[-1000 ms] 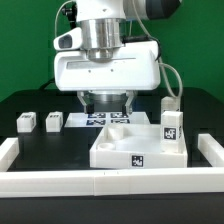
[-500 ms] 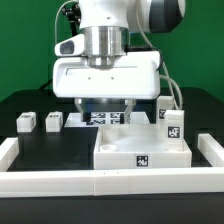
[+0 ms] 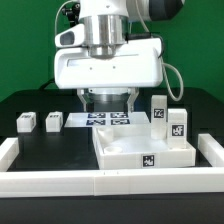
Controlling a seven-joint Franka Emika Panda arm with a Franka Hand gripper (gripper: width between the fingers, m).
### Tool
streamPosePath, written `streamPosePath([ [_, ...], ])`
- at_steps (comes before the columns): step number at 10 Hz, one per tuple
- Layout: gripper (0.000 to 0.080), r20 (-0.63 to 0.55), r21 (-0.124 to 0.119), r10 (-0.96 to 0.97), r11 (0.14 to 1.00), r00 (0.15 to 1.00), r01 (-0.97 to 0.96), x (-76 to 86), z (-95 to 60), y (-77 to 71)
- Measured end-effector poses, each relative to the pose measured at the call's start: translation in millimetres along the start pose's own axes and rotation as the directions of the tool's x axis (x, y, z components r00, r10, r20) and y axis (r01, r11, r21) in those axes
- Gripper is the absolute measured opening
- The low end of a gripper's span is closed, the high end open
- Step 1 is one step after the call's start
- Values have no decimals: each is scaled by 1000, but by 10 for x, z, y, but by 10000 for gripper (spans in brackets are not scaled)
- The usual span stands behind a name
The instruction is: Assemble square table
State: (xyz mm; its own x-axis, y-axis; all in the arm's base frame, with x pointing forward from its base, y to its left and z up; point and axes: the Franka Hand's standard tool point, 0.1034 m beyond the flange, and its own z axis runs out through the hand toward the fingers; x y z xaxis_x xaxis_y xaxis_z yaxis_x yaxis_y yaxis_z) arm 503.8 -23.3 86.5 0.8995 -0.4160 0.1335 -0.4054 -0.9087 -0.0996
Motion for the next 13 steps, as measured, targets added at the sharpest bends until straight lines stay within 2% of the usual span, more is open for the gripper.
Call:
streamPosePath([
  [1,649,-9,7,-12,1000,1000,12,41,-52,-16],
  [5,649,-13,-28,-128,991,992,127,162,136,246],
  [11,649,-18,-30,-129,991,991,128,162,142,242],
  [12,649,-24,-33,-142,989,990,141,147,153,235],
  [13,649,-35,-55,-241,969,970,239,-100,252,222],
])
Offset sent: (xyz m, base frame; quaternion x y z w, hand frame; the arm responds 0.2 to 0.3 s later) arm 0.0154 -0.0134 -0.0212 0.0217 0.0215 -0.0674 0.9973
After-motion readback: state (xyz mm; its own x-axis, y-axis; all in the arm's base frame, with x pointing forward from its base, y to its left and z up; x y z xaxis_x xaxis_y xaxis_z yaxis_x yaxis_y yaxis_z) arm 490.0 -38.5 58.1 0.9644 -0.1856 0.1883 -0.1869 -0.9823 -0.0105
